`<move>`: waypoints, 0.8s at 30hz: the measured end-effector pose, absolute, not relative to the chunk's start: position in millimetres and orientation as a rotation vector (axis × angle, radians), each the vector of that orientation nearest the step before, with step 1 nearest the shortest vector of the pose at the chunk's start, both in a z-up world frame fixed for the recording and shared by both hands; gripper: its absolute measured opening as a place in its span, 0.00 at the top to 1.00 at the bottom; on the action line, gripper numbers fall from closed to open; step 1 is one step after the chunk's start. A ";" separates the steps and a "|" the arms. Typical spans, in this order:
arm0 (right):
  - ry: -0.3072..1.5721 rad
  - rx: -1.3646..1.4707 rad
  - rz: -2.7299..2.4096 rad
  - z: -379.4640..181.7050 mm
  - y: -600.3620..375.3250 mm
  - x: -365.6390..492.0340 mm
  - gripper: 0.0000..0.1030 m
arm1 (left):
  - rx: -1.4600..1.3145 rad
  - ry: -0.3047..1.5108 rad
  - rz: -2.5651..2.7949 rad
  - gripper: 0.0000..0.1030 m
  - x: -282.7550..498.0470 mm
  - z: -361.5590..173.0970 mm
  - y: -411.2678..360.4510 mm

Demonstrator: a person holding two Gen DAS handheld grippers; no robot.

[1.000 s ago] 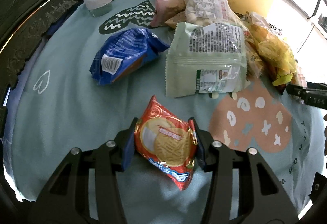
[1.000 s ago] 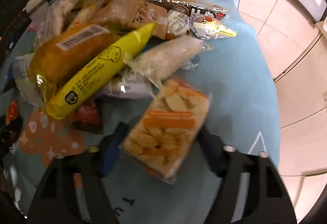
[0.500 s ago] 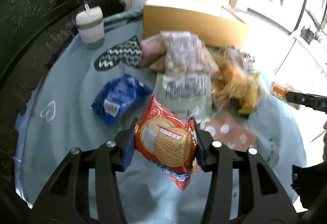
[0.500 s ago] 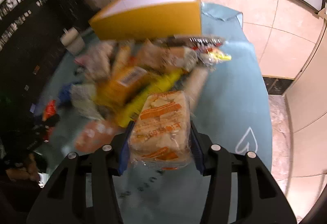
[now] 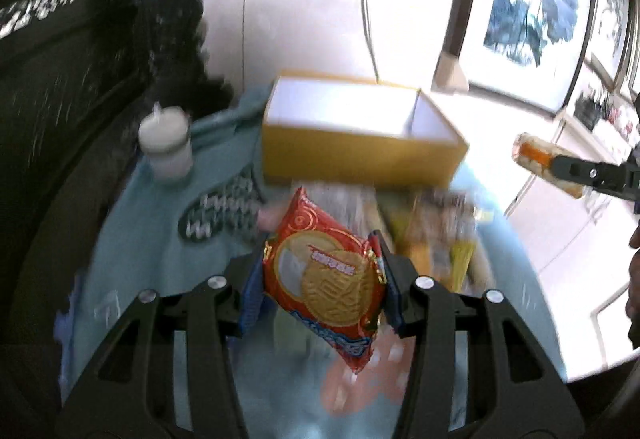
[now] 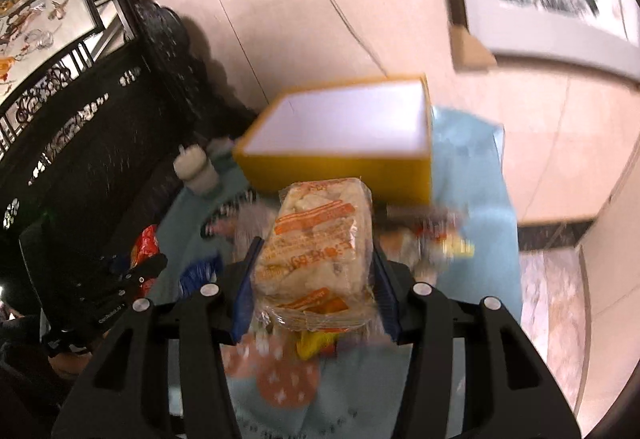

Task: Organize snacks
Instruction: 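Carry both packs into the yellow box and open both tools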

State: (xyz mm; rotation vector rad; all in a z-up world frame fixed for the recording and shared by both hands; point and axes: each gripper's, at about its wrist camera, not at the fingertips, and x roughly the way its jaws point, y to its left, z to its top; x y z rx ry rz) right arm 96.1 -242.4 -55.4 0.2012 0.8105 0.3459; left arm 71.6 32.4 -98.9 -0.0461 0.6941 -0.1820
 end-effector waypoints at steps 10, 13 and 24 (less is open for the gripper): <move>0.759 0.156 0.306 -4.6 -244.1 251.6 0.50 | -0.005 0.602 -0.195 0.50 232.2 -19.1 -20.3; 0.838 0.107 0.247 -15.3 -236.1 305.0 0.36 | -0.016 0.697 -0.190 0.09 295.5 -22.4 -33.5; 0.881 0.007 0.230 -56.3 -233.8 246.3 0.32 | -0.062 0.745 -0.076 0.03 239.9 -75.4 18.6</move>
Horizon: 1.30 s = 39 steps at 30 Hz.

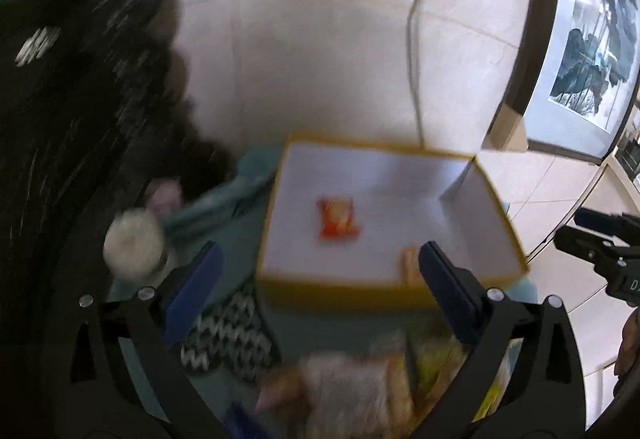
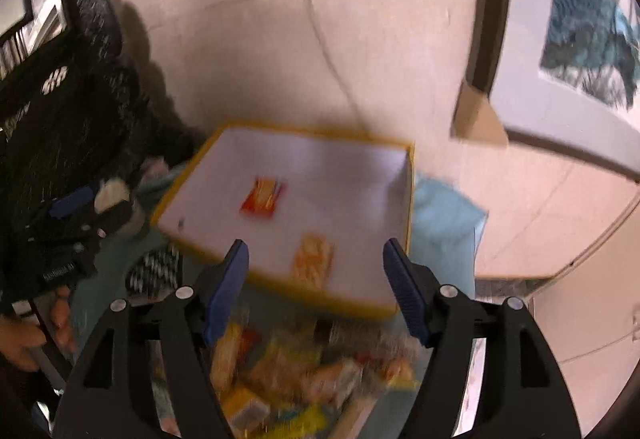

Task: Organize snacks
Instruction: 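Carry both packs into the yellow box and open both tools, then grasp the blue bag with the left tool while the right tool grasps the oat bar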

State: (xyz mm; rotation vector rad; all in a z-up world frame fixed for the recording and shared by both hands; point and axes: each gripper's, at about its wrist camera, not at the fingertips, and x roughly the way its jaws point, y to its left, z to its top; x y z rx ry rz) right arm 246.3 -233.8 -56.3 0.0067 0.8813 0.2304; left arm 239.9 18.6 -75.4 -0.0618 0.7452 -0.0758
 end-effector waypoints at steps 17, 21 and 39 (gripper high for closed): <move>1.123 0.034 0.114 -180.2 -246.0 90.2 0.31 | -0.021 0.950 0.078 0.03 74.2 -204.8 97.3; 1.123 0.043 0.094 -177.9 -249.2 87.7 0.31 | -0.013 0.930 0.074 0.03 70.5 -205.4 97.2; 1.143 0.052 -0.023 -198.2 -271.1 107.5 0.31 | -0.006 0.950 0.101 0.03 123.6 -226.9 95.2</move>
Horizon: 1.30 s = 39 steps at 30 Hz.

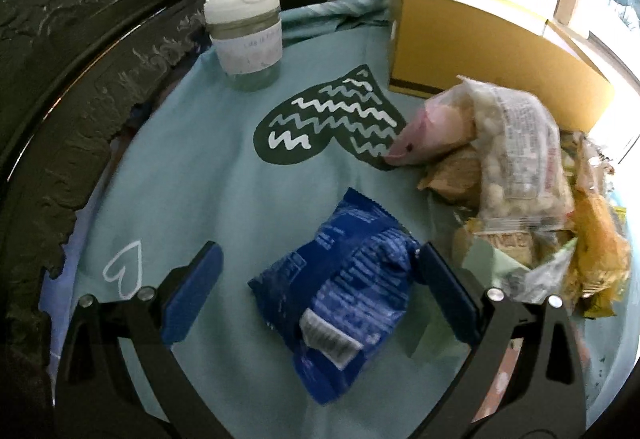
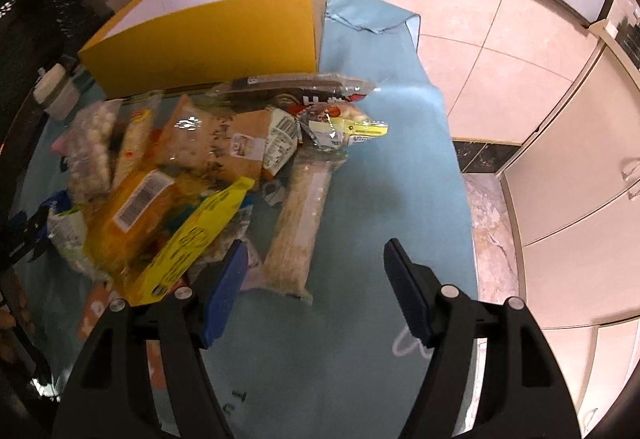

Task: Organize snacks
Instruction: 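Grasp the blue bag with the left tool while the right tool grasps the oat bar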

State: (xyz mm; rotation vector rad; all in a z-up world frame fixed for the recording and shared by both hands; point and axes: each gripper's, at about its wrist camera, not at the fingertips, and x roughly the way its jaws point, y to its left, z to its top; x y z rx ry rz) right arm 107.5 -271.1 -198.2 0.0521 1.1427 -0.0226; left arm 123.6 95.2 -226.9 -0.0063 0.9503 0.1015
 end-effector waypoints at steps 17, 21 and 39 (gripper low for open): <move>1.235 -0.055 -0.024 -258.2 -245.6 149.3 0.40 | -0.002 0.973 0.056 0.02 142.2 -254.4 91.9; 1.229 -0.060 -0.021 -262.3 -245.4 151.3 0.33 | -0.043 0.992 0.047 0.02 142.6 -270.3 96.7; 1.243 -0.026 -0.009 -268.2 -261.3 159.8 0.33 | -0.016 0.992 0.054 0.20 138.6 -267.4 91.5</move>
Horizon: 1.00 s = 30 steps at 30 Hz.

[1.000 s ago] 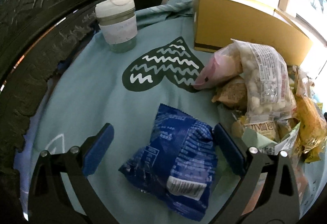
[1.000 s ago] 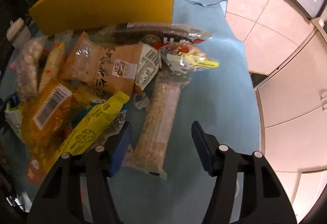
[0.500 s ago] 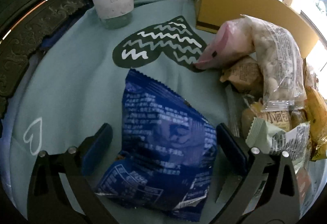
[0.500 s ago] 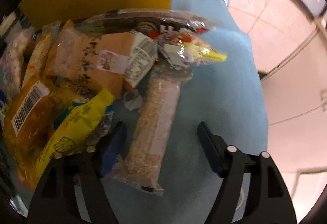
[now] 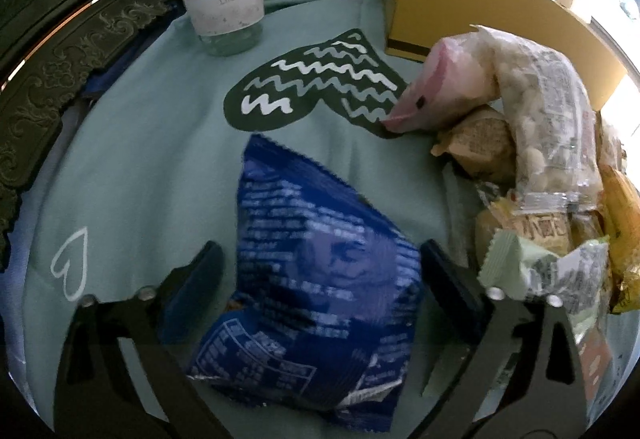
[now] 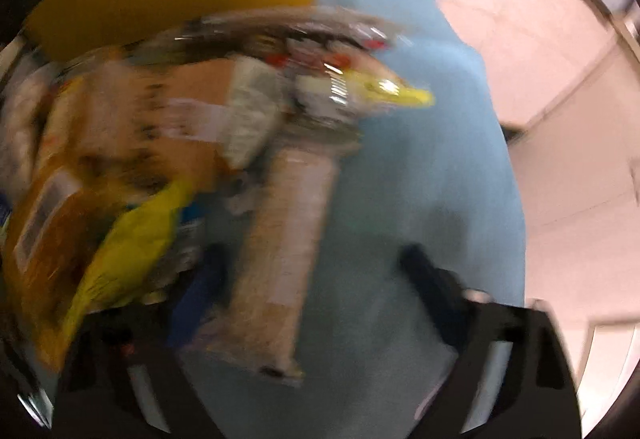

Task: Organize snacks
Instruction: 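Grasp the blue bag with the left tool while the right tool grasps the oat bar, then lift the blue bag and oat bar into the yellow box and release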

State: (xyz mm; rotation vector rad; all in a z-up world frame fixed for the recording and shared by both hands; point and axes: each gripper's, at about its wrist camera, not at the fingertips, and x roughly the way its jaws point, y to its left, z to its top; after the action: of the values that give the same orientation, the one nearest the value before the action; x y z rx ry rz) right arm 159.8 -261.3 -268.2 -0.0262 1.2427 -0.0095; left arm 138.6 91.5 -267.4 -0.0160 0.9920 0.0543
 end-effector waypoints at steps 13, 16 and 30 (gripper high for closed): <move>1.216 0.055 0.099 -252.3 -261.4 142.7 0.72 | -0.064 0.968 -0.020 0.55 112.4 -245.9 93.6; 1.194 0.082 0.105 -237.1 -264.1 129.2 0.72 | -0.088 0.935 -0.043 0.55 100.1 -232.0 94.1; 1.144 0.126 0.156 -197.0 -261.9 93.0 0.72 | -0.111 0.899 -0.076 0.55 86.8 -202.4 90.9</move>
State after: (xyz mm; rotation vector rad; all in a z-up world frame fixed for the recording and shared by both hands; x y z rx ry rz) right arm 93.0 -261.9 -197.0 0.1257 1.1442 0.1557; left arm 86.8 90.9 -202.4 -0.1105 0.8989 -0.0764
